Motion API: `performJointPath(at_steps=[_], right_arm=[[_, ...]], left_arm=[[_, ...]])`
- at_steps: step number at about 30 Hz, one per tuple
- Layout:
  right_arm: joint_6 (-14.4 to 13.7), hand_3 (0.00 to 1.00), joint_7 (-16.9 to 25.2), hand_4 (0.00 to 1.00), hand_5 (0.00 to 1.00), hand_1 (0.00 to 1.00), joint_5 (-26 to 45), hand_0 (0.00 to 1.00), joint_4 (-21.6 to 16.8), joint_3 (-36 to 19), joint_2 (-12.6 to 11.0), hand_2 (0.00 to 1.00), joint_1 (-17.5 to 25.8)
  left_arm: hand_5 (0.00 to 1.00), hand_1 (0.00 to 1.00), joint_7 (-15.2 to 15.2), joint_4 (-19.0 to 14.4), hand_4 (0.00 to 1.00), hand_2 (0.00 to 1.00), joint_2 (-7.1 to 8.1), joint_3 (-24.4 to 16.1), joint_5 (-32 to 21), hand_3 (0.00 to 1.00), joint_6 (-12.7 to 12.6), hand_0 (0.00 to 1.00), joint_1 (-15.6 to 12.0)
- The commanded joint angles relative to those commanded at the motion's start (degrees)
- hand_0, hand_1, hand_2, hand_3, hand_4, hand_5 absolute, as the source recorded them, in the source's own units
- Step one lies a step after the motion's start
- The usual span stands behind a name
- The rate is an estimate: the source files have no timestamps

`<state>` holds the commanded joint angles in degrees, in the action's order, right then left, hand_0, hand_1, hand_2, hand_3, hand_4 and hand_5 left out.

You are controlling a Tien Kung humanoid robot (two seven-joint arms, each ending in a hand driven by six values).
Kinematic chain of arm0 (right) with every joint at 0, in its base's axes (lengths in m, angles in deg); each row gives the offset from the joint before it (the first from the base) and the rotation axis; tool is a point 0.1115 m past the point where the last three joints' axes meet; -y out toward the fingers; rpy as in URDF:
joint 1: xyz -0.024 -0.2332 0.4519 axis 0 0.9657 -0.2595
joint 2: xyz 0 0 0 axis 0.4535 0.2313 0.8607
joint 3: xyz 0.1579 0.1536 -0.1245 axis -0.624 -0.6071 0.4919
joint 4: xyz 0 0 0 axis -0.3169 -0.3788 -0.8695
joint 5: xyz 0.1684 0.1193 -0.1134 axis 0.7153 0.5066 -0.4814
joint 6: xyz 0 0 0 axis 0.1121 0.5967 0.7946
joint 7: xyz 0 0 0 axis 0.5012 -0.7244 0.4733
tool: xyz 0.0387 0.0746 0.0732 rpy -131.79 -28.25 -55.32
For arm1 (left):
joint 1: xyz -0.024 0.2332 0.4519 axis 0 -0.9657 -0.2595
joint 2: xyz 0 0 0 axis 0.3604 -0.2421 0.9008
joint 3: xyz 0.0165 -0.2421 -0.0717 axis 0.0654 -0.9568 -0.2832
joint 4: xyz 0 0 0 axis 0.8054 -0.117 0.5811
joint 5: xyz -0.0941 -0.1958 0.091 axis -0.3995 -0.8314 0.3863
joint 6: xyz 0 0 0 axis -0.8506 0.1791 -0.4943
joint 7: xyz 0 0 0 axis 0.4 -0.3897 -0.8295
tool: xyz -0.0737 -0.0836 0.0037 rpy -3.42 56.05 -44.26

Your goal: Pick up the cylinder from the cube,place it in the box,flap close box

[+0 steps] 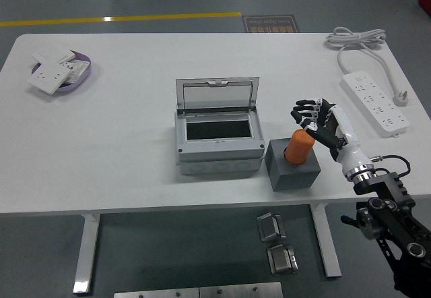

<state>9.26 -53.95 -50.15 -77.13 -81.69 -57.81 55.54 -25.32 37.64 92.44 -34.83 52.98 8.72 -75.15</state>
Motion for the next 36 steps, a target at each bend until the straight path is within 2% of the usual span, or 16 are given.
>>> performJointPath(at_steps=[11,25,26,31,32,36], right_arm=[[-0.29,0.576,0.3,0.955,0.373,0.564,0.15,0.548,0.28,2.34,1.07,0.603,1.11],[-1.06,0.575,0.14,0.958,0.37,0.564,-0.32,0.548,0.46,2.63,1.54,0.603,1.11],[-1.2,0.587,0.08,0.905,0.21,0.564,-0.47,0.548,0.41,2.61,1.57,0.603,1.13],[-1.72,0.587,-0.17,0.905,0.21,0.564,-1.08,0.548,0.25,2.6,1.82,0.603,1.15],[-1.78,0.591,-0.18,0.757,0.002,0.564,-1.1,0.548,0.25,2.61,1.87,0.601,1.15],[-1.86,0.591,-0.17,0.757,0.002,0.564,-1.04,0.548,0.26,2.74,1.98,0.601,1.17]], left_arm=[[0.176,0.664,0.02,-0.08,0.71,0.662,-0.16,0.05,-0.31,0.701,-0.06,0.635,-0.09],[0.178,0.664,0.02,-0.12,0.709,0.661,-0.14,-0.11,-0.57,0.7,-0.1,0.634,-0.08],[0.178,0.664,0.02,-0.11,0.708,0.662,-0.13,-0.12,-0.59,0.7,-0.1,0.633,-0.07],[0.178,0.664,0.0,-0.1,0.708,0.662,-0.05,-0.34,-0.52,0.7,-0.12,0.633,0.02],[0.178,0.665,0.0,-0.1,0.706,0.661,-0.03,-0.36,-0.54,0.698,-0.12,0.633,0.03],[0.178,0.665,0.01,-0.09,0.706,0.661,0.03,-0.37,-0.6,0.698,-0.11,0.633,0.12]])
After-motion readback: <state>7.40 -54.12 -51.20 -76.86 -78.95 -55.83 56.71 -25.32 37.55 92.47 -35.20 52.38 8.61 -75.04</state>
